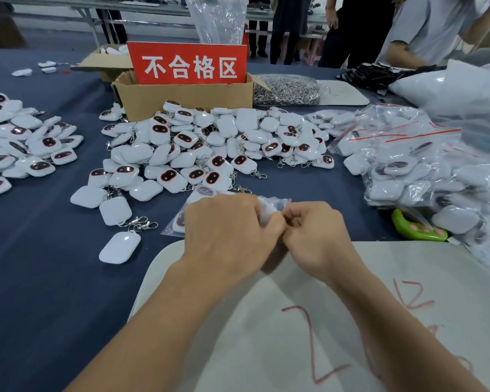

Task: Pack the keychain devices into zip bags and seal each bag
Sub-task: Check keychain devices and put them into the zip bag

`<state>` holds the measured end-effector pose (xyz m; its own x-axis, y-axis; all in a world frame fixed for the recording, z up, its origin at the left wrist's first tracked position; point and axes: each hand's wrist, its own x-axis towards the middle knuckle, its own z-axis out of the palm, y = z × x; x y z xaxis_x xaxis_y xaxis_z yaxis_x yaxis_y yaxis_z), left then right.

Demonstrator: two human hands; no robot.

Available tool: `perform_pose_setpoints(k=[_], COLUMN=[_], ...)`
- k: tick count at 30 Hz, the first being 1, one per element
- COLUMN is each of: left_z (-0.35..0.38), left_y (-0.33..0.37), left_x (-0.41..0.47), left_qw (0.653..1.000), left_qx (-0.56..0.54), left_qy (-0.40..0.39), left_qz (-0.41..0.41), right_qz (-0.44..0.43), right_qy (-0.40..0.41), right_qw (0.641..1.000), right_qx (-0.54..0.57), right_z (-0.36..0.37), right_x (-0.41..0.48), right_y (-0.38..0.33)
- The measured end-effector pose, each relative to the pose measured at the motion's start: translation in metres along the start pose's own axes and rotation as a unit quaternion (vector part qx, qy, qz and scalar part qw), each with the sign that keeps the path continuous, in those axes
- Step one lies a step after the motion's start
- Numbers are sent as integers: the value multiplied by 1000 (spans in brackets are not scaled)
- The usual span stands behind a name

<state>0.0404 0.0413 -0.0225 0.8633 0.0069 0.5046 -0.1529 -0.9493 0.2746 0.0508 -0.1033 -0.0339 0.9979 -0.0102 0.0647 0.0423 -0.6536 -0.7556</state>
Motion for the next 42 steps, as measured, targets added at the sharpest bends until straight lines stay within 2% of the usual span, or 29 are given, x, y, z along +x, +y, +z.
perform_pose_setpoints(k=[3, 6, 8, 11, 12, 13, 15, 17, 18, 21, 22, 24, 26, 28, 29, 31, 34, 36, 39, 42], left_z=[-2, -3, -4, -1, 2, 6, 10, 7, 2, -18, -23, -26, -17, -3, 3, 8, 6, 6, 8, 6], left_y=[-4, 3, 6, -2, -5, -9, -13, -13, -13, -21, -25, -28, -25, -16, -12, -5, 2, 5, 3, -4], left_x=[0, -3, -4, 0, 2, 4, 6, 8, 10, 21, 23, 19, 8, -1, -3, -4, -8, -12, -8, -1], left_qw=[999, 996, 989, 987, 985, 981, 971, 949, 928, 833, 816, 828, 886, 971, 992, 997, 997, 995, 992, 989], left_qx=[36, -80, -132, -157, -166, -177, -206, -268, -315, -448, -457, -431, -359, -189, -96, -12, 0, 23, 16, 30], left_qy=[0, 18, 45, 42, 32, 29, 52, 100, 140, 283, 317, 335, 272, 113, 30, -57, -75, -99, -127, -141], left_qz=[18, 45, 57, -7, -43, -75, -110, -132, -143, -158, -154, -130, -109, -88, -71, -40, -5, 20, -6, -24], right_qz=[-11, -72, -120, -154, -141, -126, -86, -34, -10, -8, -33, -104, -172, -199, -196, -177, -137, -79, -25, 17], right_qy=[10, 13, 2, -75, -81, -52, 86, 187, 200, 129, 98, 44, -9, -70, -86, -72, 55, 103, 78, 71], right_qw=[999, 997, 992, 983, 985, 991, 988, 973, 972, 991, 994, 988, 968, 940, 932, 939, 973, 978, 973, 987], right_qx=[-30, 29, 26, -73, -59, -9, 98, 127, 121, 30, -22, -106, -182, -267, -292, -285, -178, -165, -216, -145], right_z=[1, 5, 7, 9, 8, 5, -4, -13, -15, -7, -1, 12, 26, 37, 41, 45, 36, 24, 8, -4], right_x=[-2, -4, -4, 3, 5, 6, 12, 24, 31, 53, 60, 75, 90, 105, 110, 114, 102, 90, 71, 53], right_y=[0, -5, -15, -20, -20, -18, -12, -2, 3, 15, 17, 15, 9, 4, 3, 3, 10, 15, 17, 13])
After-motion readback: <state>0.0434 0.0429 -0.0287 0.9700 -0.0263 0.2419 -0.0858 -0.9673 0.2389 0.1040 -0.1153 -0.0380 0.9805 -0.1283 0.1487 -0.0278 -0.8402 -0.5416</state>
